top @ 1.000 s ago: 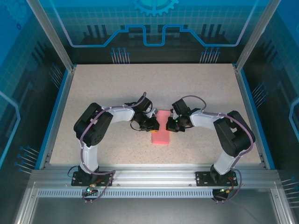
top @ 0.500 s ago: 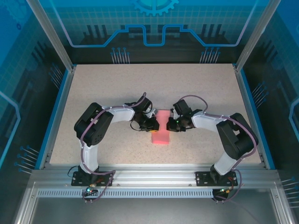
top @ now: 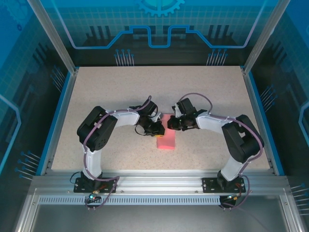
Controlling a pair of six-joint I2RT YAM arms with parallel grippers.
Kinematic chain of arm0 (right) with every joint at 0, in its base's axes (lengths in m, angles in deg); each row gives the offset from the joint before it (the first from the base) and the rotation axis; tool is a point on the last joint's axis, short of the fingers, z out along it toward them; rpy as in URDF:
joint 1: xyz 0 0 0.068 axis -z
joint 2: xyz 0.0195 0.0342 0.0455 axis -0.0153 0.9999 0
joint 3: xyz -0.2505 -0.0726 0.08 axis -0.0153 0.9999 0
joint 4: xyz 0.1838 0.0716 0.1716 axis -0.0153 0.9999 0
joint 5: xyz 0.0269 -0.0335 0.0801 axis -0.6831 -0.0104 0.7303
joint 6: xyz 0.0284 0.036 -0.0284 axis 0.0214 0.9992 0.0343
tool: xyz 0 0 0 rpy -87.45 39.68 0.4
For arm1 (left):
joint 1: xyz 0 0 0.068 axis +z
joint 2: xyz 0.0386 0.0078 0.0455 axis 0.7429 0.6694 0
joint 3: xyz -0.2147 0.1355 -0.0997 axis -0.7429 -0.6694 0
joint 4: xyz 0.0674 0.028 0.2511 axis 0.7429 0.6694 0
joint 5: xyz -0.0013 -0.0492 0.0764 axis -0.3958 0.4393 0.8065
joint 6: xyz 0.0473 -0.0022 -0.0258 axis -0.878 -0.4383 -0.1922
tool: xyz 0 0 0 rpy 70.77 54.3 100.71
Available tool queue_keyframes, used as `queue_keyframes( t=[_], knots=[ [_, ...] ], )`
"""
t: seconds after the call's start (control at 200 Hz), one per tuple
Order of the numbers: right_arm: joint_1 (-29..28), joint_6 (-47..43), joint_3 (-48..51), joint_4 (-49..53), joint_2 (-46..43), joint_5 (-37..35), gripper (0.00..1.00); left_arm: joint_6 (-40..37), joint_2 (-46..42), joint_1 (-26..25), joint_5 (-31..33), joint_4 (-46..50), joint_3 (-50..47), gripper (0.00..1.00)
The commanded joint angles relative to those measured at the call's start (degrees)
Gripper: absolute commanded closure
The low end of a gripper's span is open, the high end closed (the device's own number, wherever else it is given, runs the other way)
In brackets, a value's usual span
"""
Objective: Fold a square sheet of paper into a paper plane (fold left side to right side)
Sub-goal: Hold the square sheet of paper at the center of the table, then first fold the square sheet of paper in half at the center of the table.
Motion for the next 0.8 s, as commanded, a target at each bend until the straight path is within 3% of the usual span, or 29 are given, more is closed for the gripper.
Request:
queue_keyframes(
  t=[0.0,0.795],
  knots=[
    [-0.60,-0.98,-2.79,-1.38,2.90,1.35,0.98,1.04,2.38,-0.88,2.42,3.76,0.09,0.84],
    [0.48,0.62,-7.26,7.04,12.59,-2.17,1.00,0.91,-1.65,-1.88,1.55,5.00,-4.53,0.83]
  ],
)
